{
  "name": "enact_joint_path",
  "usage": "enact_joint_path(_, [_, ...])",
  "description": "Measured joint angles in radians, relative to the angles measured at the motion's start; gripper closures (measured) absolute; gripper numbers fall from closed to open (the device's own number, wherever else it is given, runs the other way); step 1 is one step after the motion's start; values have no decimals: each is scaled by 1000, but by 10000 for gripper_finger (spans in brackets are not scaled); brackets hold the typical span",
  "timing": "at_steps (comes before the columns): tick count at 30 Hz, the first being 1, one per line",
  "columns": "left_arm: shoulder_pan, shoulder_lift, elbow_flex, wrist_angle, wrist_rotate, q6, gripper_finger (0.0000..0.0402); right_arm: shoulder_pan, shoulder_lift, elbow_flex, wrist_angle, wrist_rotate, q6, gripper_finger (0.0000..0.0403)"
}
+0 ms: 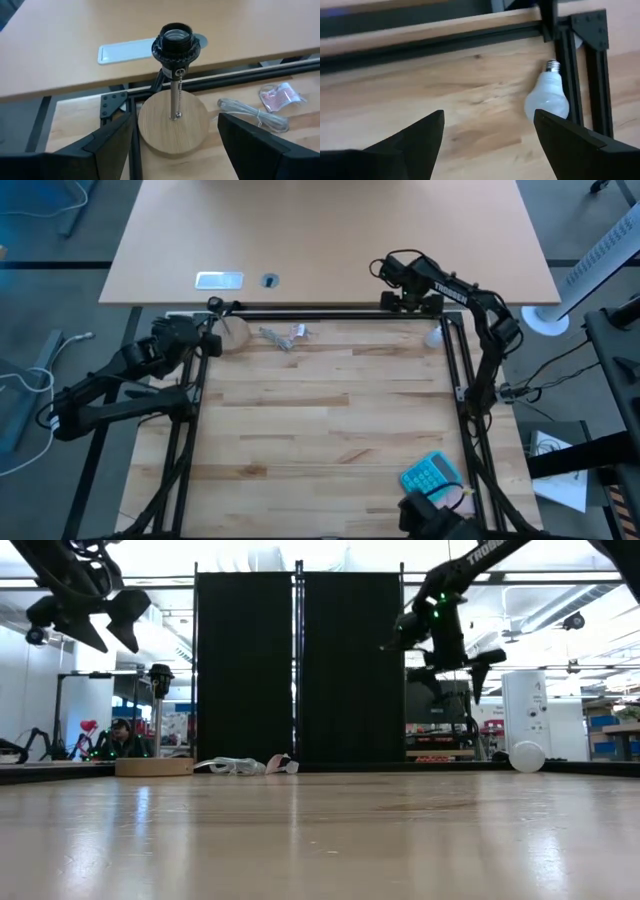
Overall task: Screw lightbulb
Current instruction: Move the lightbulb to the center of the table
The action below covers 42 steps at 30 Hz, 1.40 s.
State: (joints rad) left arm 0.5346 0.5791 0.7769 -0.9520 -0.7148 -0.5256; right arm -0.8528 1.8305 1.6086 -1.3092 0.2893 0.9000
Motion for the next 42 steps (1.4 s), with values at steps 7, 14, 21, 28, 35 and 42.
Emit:
enact_joint_path(7, [0, -28, -3, 1, 0, 19, 118, -58, 39, -18, -88, 14, 70, 110])
enact_joint_path(14, [0, -46, -24, 1, 0, 20, 118, -96, 28, -124, -120, 55, 232, 107])
enact_joint_path(21, [0, -47, -31, 0, 0, 20, 118, -124, 28, -249, 4, 74, 321, 110])
enact_joint_path(28, [0, -47, -31, -8, 59, 19, 118, -147, 20, -351, 88, 80, 380, 100])
enact_joint_path(35, [0, -34, -31, -14, 79, 8, 118, -151, -3, -409, 184, 39, 334, 98])
enact_joint_path(42, [0, -21, -31, -17, 99, 10, 118, -155, -16, -486, 198, 12, 343, 94])
